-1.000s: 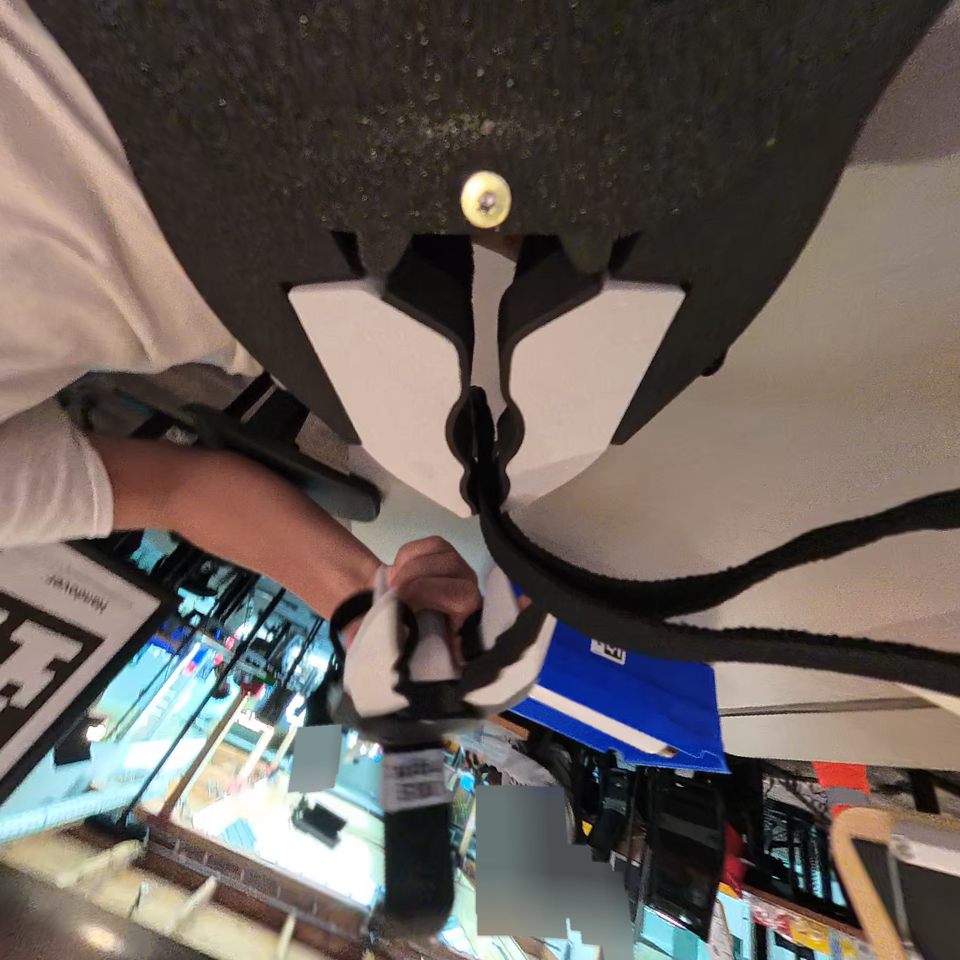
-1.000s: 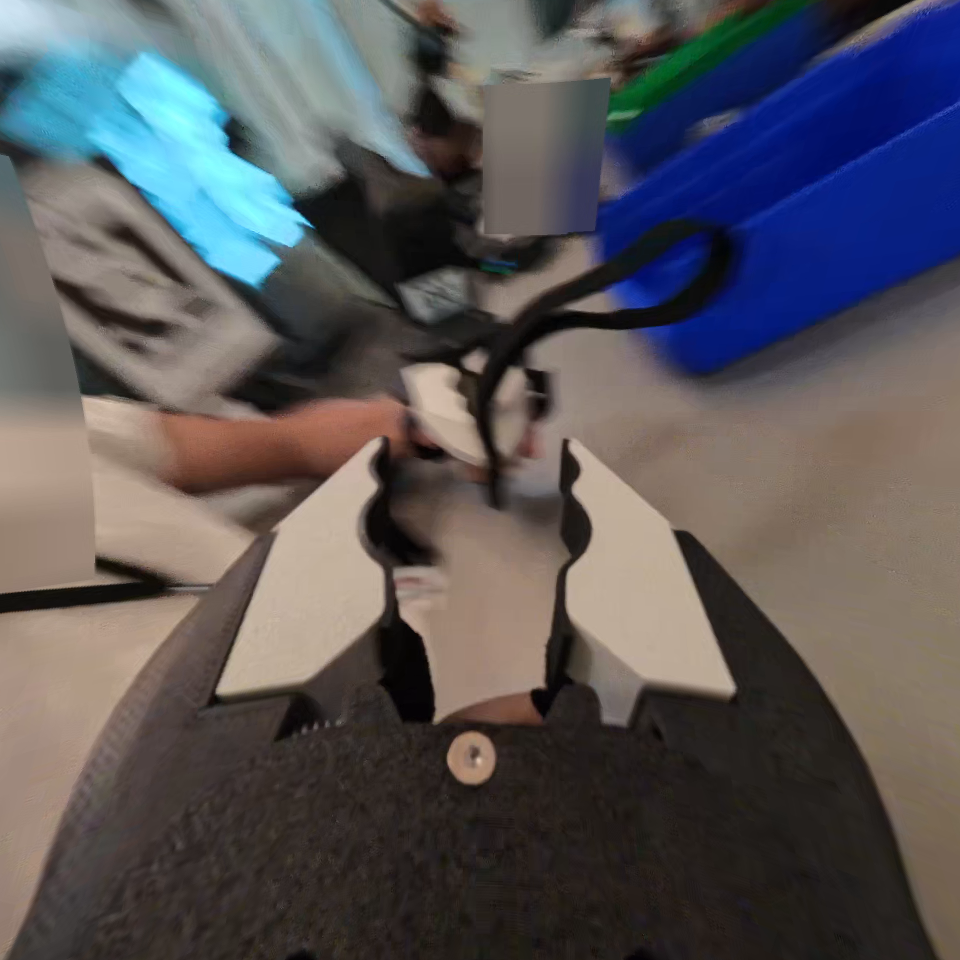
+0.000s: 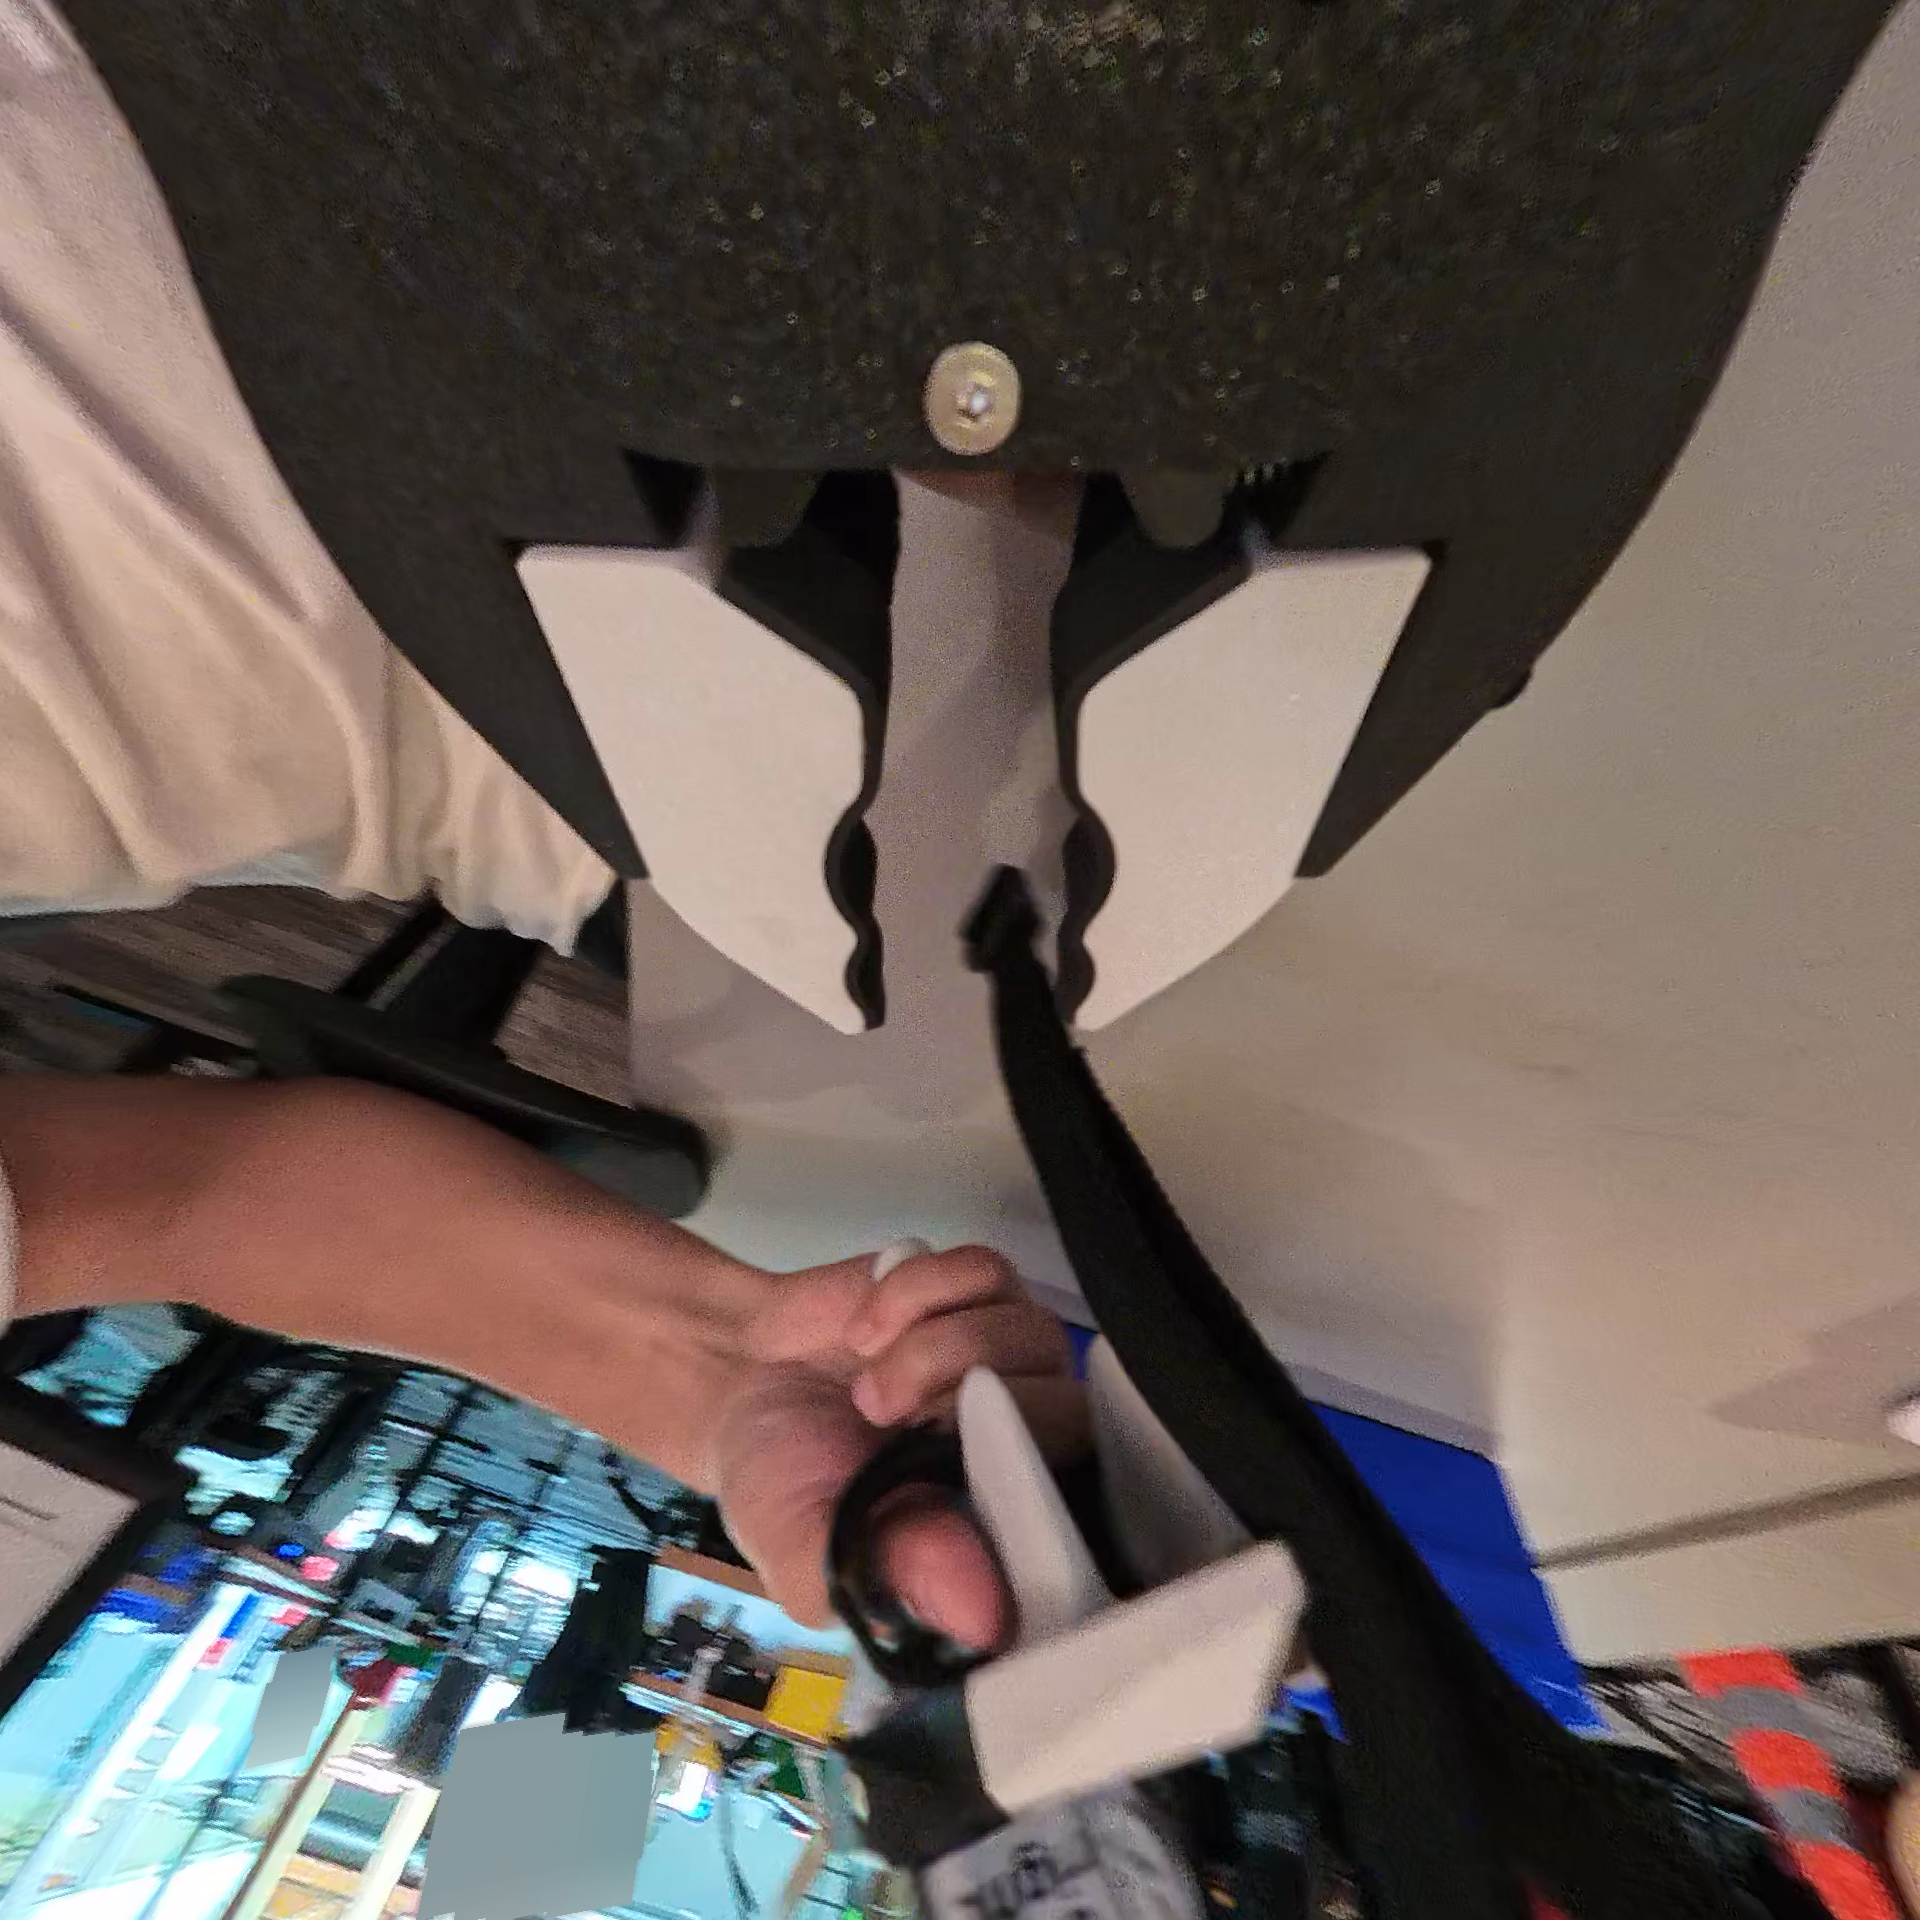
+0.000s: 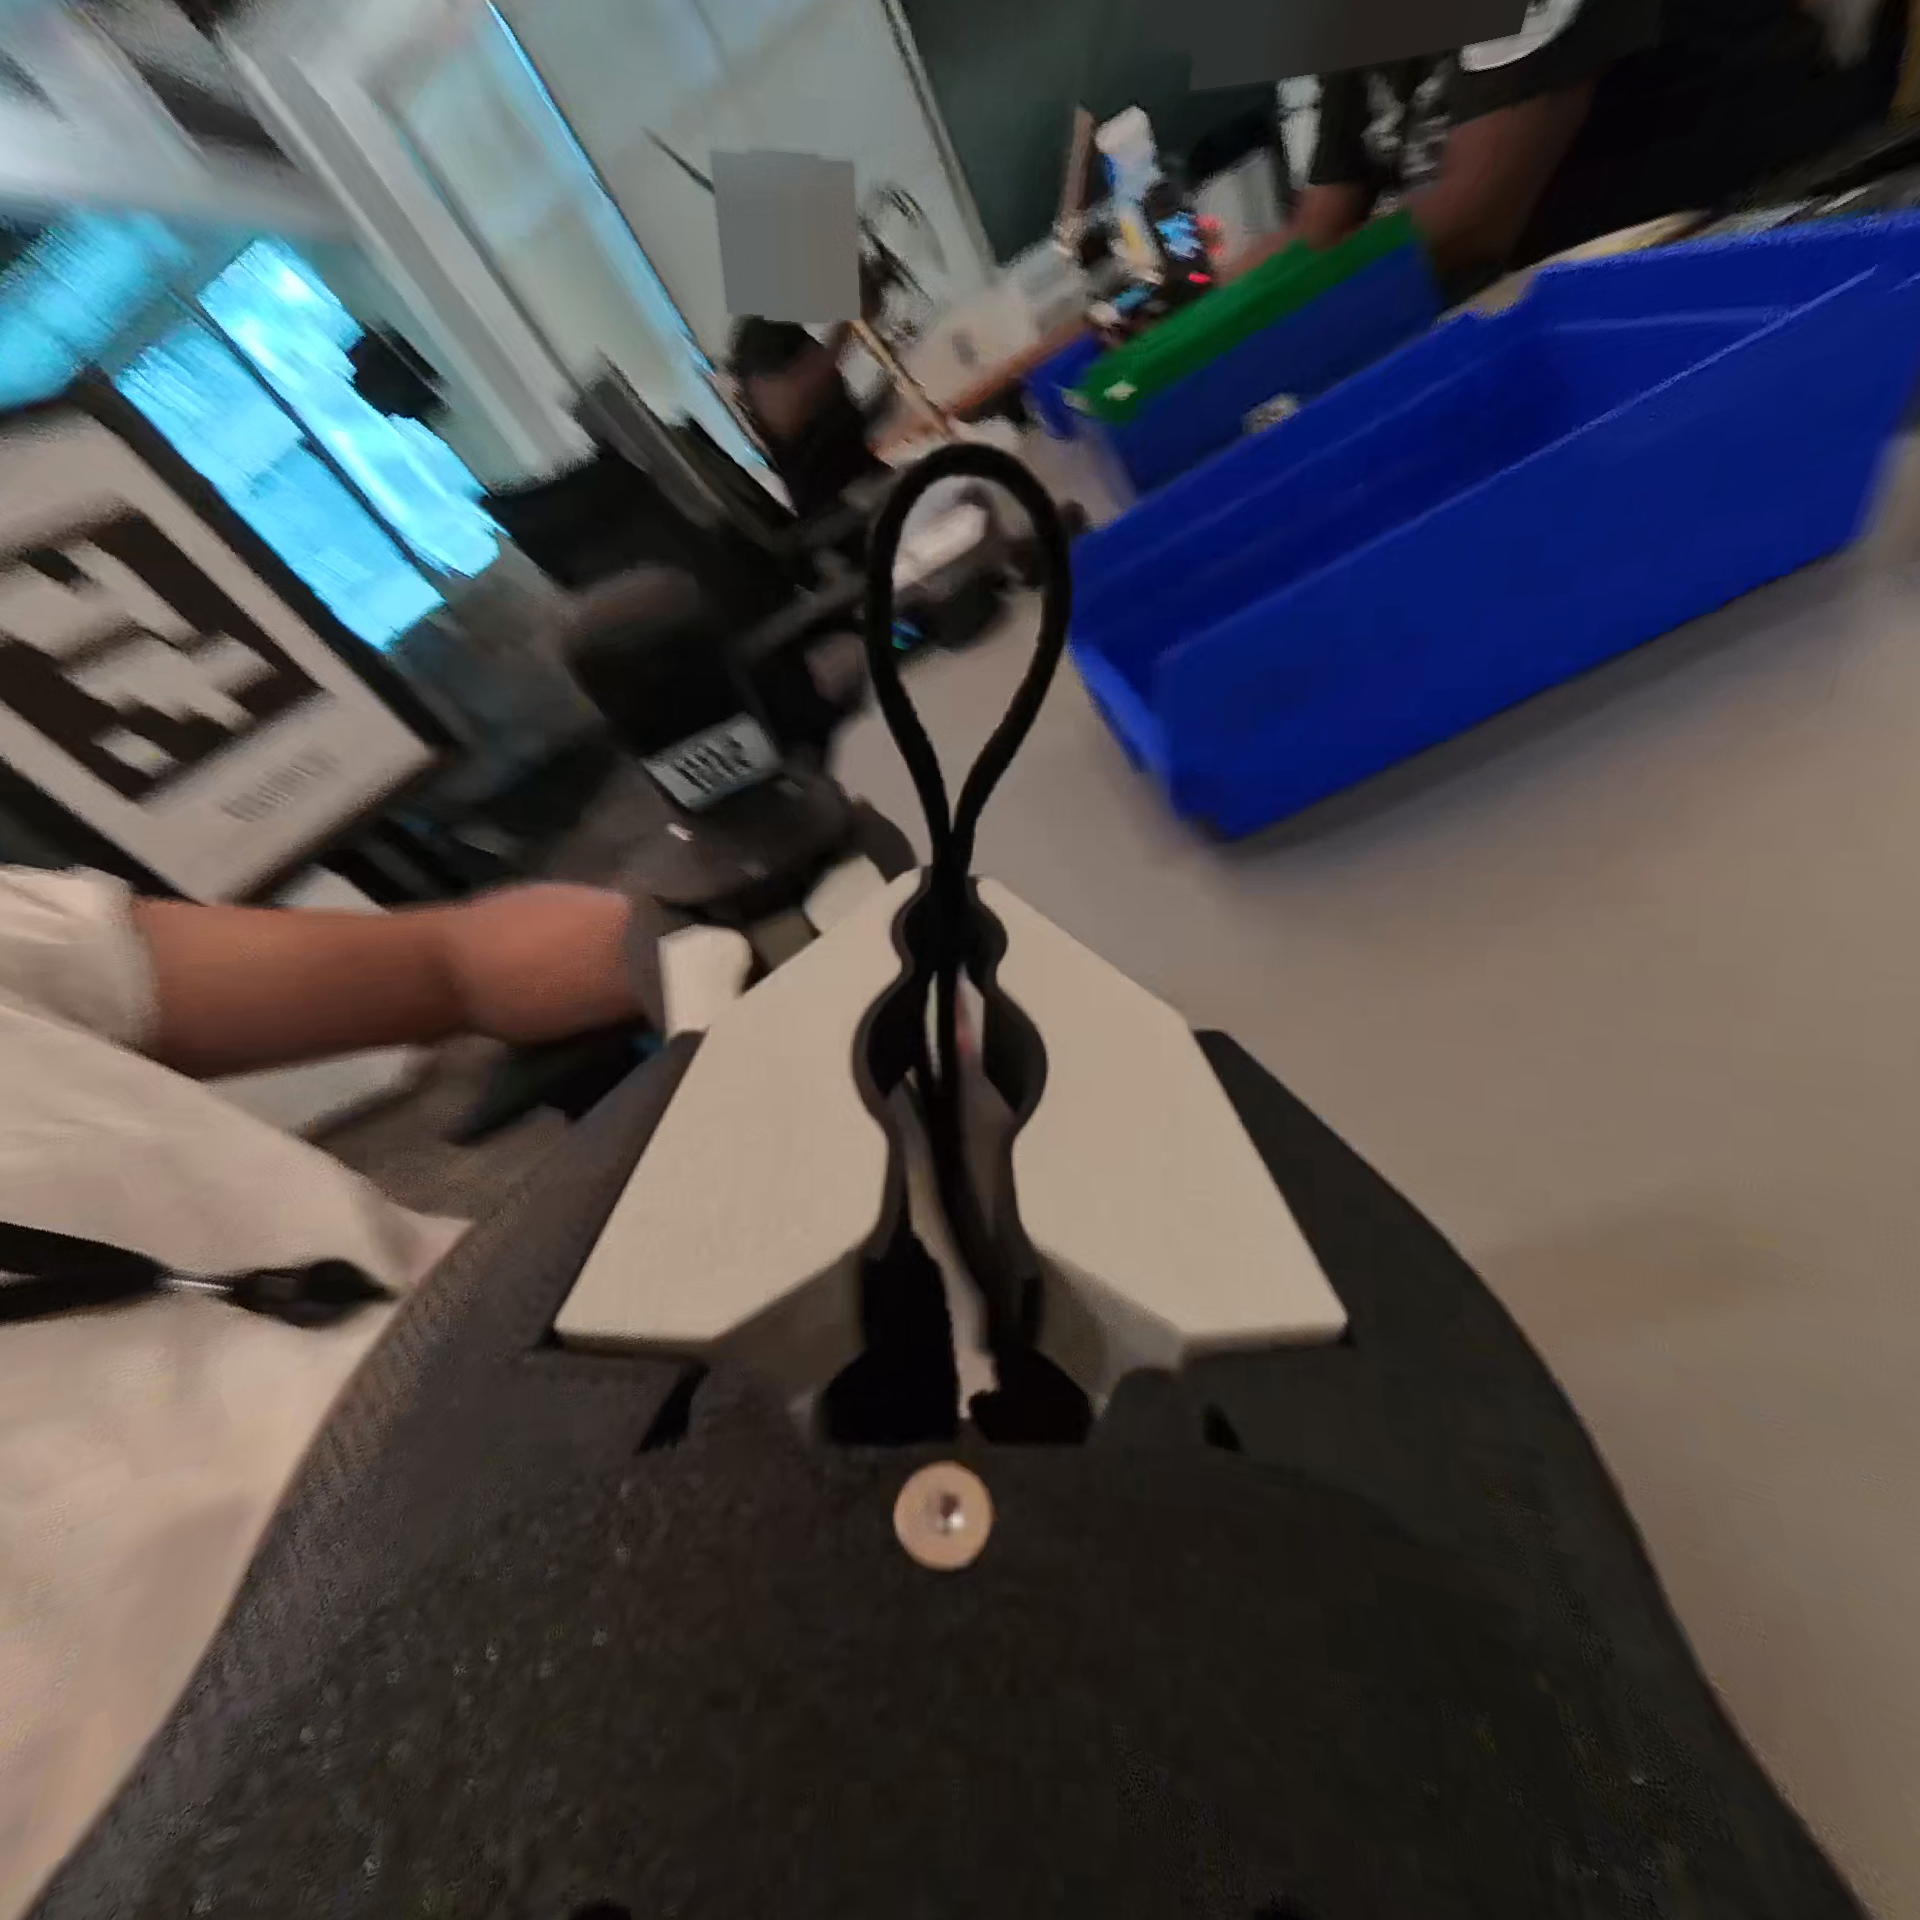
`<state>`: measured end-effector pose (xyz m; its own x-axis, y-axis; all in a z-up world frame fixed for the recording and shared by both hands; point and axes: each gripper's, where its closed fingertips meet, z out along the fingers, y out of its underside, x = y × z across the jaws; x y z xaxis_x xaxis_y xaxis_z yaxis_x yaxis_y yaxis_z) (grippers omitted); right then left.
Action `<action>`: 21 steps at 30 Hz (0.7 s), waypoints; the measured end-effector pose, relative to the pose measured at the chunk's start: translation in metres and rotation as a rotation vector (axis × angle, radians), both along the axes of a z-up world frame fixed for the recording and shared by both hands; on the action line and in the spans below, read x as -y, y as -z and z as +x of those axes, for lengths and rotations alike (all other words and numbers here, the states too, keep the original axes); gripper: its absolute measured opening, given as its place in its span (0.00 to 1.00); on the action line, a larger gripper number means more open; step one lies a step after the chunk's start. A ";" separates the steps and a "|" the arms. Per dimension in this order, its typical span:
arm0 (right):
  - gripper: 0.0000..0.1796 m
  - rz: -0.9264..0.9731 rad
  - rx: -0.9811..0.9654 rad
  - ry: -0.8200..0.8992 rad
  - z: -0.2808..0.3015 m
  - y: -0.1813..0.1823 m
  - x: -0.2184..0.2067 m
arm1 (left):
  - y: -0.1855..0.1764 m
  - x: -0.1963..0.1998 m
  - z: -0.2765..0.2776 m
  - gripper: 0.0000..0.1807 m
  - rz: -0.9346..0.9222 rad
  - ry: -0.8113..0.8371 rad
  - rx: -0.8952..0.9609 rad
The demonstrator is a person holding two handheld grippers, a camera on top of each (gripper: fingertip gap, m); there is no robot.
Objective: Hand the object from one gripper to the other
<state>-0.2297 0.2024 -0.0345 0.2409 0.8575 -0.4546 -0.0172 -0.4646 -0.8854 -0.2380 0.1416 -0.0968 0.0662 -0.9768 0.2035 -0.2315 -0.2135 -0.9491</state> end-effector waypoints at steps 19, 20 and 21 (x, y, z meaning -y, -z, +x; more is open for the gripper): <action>0.02 0.197 0.980 -0.379 0.006 0.069 0.088 | -0.004 0.020 -0.007 0.17 0.160 0.073 -0.142; 0.02 0.189 0.971 -0.384 0.006 0.070 0.089 | -0.004 0.018 -0.007 0.13 0.169 0.070 -0.137; 0.02 0.192 0.960 -0.382 0.005 0.070 0.087 | -0.004 0.017 -0.007 0.10 0.181 0.067 -0.130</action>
<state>-0.2246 0.1150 -0.1045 0.1261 0.9899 -0.0649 0.8490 -0.1416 -0.5090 -0.2453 0.1245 -0.0927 0.0143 -0.9997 0.0189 -0.3622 -0.0227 -0.9318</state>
